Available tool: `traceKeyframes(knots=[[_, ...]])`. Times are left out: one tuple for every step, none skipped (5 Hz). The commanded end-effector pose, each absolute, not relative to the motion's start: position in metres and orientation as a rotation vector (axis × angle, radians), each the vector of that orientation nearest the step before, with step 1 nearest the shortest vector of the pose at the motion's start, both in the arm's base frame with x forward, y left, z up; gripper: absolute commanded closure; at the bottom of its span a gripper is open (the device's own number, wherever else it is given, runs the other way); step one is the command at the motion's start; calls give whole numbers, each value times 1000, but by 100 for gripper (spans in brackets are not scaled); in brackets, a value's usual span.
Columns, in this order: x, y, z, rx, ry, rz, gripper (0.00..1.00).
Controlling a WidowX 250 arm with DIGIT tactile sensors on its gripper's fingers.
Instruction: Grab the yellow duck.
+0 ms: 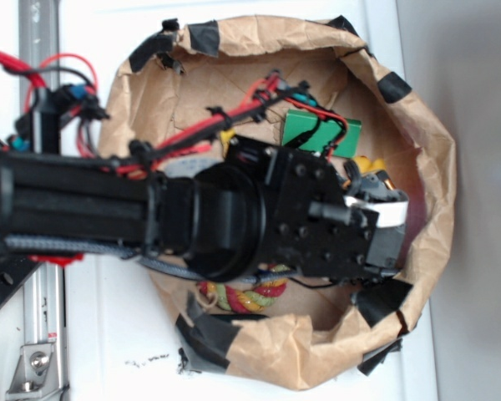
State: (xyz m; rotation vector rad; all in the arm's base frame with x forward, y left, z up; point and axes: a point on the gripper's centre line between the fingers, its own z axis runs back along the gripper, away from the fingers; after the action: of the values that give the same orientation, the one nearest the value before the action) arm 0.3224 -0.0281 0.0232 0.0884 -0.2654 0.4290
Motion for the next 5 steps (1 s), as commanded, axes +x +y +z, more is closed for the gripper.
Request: traceKeyframes(knots=[[334, 4, 48, 118, -321, 485, 0], [330, 22, 62, 166, -357, 526, 0], [325, 34, 72, 250, -375, 564, 0], [331, 32, 68, 183, -398, 475, 0], [345, 27, 56, 96, -416, 283, 0]])
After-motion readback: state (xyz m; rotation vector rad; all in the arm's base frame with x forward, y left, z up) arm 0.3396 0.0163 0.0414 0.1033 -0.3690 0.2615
